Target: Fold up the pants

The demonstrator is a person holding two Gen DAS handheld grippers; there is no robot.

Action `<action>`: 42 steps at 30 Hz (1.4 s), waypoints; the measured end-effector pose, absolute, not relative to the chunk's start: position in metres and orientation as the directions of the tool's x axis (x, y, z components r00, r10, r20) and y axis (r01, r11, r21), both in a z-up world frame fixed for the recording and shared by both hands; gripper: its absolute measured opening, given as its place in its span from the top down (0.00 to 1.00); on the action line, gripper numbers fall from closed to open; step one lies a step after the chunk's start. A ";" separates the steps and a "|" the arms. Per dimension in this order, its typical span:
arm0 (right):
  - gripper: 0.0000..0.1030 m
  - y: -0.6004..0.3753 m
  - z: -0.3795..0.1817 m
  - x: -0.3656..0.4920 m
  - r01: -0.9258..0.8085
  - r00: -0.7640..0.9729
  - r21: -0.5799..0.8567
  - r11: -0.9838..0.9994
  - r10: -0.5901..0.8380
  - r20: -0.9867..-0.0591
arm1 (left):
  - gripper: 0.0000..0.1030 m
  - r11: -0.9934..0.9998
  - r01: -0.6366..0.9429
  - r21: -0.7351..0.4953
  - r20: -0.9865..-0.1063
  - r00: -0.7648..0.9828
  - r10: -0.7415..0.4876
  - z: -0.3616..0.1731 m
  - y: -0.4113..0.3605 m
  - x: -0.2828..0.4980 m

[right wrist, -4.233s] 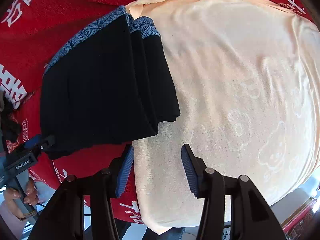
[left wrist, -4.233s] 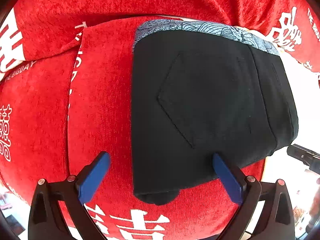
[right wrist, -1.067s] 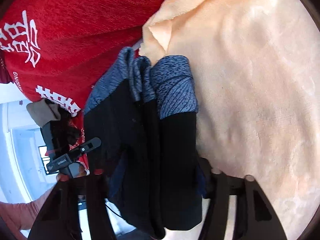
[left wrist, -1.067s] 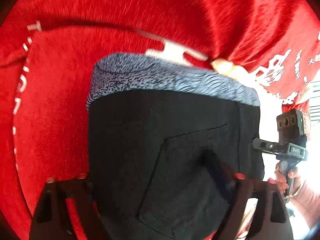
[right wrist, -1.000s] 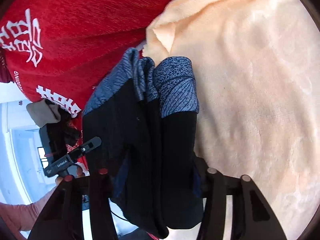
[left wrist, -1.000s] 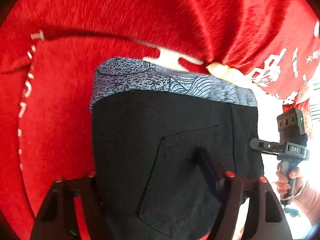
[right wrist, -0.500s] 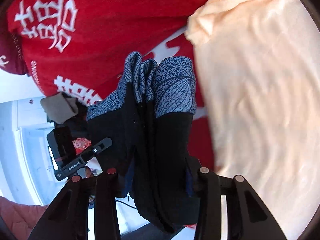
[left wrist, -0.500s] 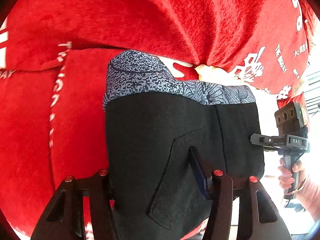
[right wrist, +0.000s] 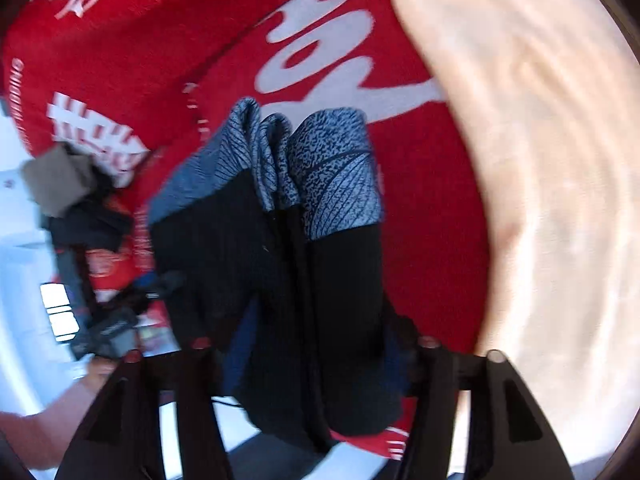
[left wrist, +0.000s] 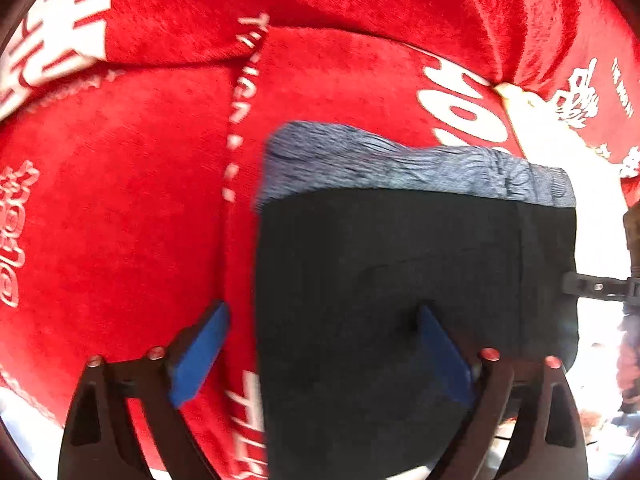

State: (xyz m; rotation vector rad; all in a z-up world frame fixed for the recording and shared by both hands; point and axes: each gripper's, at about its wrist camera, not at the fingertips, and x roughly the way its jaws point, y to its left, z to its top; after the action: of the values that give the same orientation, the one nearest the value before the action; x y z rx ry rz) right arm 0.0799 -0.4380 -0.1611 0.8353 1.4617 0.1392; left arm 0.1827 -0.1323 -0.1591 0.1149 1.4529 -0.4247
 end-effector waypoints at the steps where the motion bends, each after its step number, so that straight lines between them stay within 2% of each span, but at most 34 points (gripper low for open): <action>1: 0.36 -0.439 -0.157 0.079 0.403 0.141 0.532 0.745 0.523 -0.840 | 0.07 0.926 0.347 -0.152 -0.979 0.073 -0.189 -0.155 -0.130 0.184; 4: 0.36 -0.442 -0.133 0.077 0.413 0.128 0.421 0.808 0.406 -0.905 | 0.07 0.934 0.347 -0.081 -0.981 0.135 -0.136 -0.135 -0.124 0.187; 6: 0.57 -0.442 -0.118 0.077 0.408 0.149 0.392 0.824 0.364 -0.919 | 0.07 0.934 0.336 -0.126 -0.971 0.153 -0.186 -0.118 -0.118 0.191; 7: 0.77 -0.441 -0.110 0.078 0.400 0.169 0.401 0.824 0.364 -0.916 | 0.07 0.927 0.334 -0.171 -0.960 0.155 -0.233 -0.107 -0.119 0.192; 10: 0.80 -0.430 -0.093 0.086 0.356 0.220 0.432 0.829 0.374 -0.901 | 0.07 0.888 0.389 -0.247 -0.935 0.145 -0.324 -0.093 -0.135 0.190; 12: 0.80 -0.420 -0.094 0.092 0.321 0.219 0.443 0.837 0.389 -0.895 | 0.07 0.859 0.444 -0.255 -0.927 0.140 -0.348 -0.095 -0.155 0.186; 15: 0.80 -0.400 -0.113 0.104 0.313 0.166 0.414 0.855 0.380 -0.910 | 0.07 0.856 0.471 -0.211 -0.939 0.146 -0.312 -0.117 -0.177 0.186; 18: 0.81 -0.394 -0.129 0.103 0.328 0.144 0.368 0.870 0.338 -0.930 | 0.07 0.888 0.440 -0.134 -0.964 0.151 -0.220 -0.150 -0.181 0.189; 23: 0.80 -0.404 -0.132 0.099 0.378 0.155 0.385 0.842 0.352 -0.923 | 0.07 0.905 0.405 -0.130 -0.974 0.119 -0.194 -0.158 -0.167 0.196; 28: 0.79 -0.414 -0.122 0.084 0.421 0.118 0.338 0.841 0.319 -0.940 | 0.07 0.916 0.393 -0.083 -0.988 0.085 -0.127 -0.149 -0.158 0.185; 32: 0.66 -0.414 -0.112 0.063 0.461 0.079 0.308 0.832 0.308 -0.948 | 0.07 0.921 0.382 -0.072 -0.993 0.062 -0.103 -0.134 -0.151 0.167; 37: 0.59 -0.399 -0.093 0.041 0.476 0.037 0.272 0.837 0.290 -0.956 | 0.07 0.912 0.404 -0.076 -0.992 0.061 -0.110 -0.107 -0.150 0.145; 40: 0.44 -0.389 -0.080 0.030 0.473 0.030 0.258 0.843 0.277 -0.960 | 0.06 0.900 0.429 -0.078 -0.992 0.056 -0.112 -0.093 -0.150 0.136; 41: 0.41 -0.384 -0.075 0.029 0.471 0.030 0.256 0.844 0.275 -0.961 | 0.01 0.897 0.434 -0.081 -0.992 0.051 -0.114 -0.090 -0.150 0.135; 42: 0.40 -0.379 -0.070 0.028 0.469 0.030 0.254 0.846 0.272 -0.962 | 0.00 0.895 0.440 -0.077 -0.993 0.047 -0.109 -0.087 -0.149 0.133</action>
State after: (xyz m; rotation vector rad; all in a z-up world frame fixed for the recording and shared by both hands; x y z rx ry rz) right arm 0.0280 -0.3792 -0.0703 0.6043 1.5632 -0.1668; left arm 0.1332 -0.1493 -0.0871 0.2769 1.4698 -0.4265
